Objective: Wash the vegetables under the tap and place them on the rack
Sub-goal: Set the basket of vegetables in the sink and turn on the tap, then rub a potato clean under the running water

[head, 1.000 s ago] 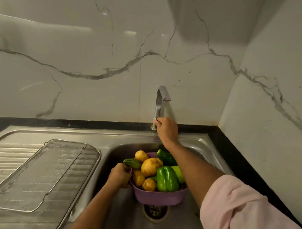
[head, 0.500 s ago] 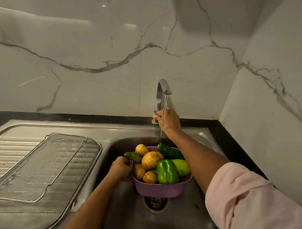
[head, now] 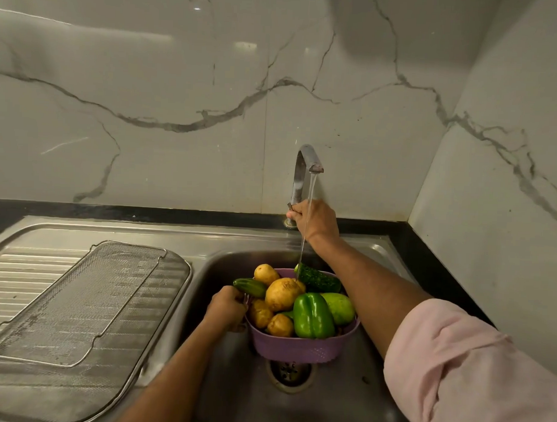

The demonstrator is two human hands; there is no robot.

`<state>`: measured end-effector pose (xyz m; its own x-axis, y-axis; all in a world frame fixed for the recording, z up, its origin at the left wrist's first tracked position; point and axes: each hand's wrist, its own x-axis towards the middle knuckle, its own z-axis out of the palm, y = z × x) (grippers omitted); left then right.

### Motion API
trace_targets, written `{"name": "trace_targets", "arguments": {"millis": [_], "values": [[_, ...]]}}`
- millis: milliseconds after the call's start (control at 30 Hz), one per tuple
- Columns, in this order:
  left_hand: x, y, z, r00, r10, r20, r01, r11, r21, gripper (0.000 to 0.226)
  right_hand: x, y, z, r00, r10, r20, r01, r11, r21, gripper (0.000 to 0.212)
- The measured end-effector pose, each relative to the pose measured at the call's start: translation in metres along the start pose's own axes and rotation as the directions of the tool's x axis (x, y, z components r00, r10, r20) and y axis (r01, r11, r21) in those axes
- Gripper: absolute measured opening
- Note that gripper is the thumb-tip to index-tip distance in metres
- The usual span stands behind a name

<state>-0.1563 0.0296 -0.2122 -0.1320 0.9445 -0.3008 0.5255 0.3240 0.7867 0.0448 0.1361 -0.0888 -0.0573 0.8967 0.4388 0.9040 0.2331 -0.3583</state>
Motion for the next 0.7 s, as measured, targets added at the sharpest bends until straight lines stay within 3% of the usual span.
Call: {"name": "trace_targets", "arguments": {"millis": [233,300,400,500,567,633,700], "values": [[-0.005,0.003,-0.002,1.0,0.014,-0.02,-0.013,0.998,0.058,0.006,-0.007,0.002,-0.018,0.985,0.06,0.163,-0.061,0.998,0.0,0.031],[-0.012,0.005,-0.005,0.999,0.02,-0.038,-0.018,0.998,0.057,0.003,-0.018,0.008,-0.023,0.969,0.136,0.206,-0.164,0.979,0.123,0.029],[-0.028,0.007,-0.012,0.983,0.113,-0.143,-0.084,0.978,0.192,0.02,-0.057,0.008,-0.03,0.956,0.269,0.119,-0.293,0.899,0.326,0.023],[-0.059,0.014,-0.014,0.924,0.282,-0.257,-0.183,0.918,0.351,0.029,-0.105,-0.012,-0.03,0.919,0.39,0.065,-0.338,0.69,0.64,0.017],[-0.087,0.02,-0.02,0.883,0.375,-0.284,-0.285,0.907,0.311,0.048,-0.131,-0.041,-0.029,0.924,0.364,0.112,-0.32,0.58,0.749,0.01],[-0.113,0.025,-0.038,0.79,0.501,-0.354,-0.435,0.864,0.252,0.053,-0.151,-0.073,-0.026,0.941,0.305,0.147,-0.295,0.527,0.797,0.01],[-0.133,0.03,-0.071,0.666,0.582,-0.467,-0.545,0.807,0.228,0.042,-0.161,-0.101,-0.025,0.953,0.262,0.152,-0.271,0.514,0.814,0.014]]}}
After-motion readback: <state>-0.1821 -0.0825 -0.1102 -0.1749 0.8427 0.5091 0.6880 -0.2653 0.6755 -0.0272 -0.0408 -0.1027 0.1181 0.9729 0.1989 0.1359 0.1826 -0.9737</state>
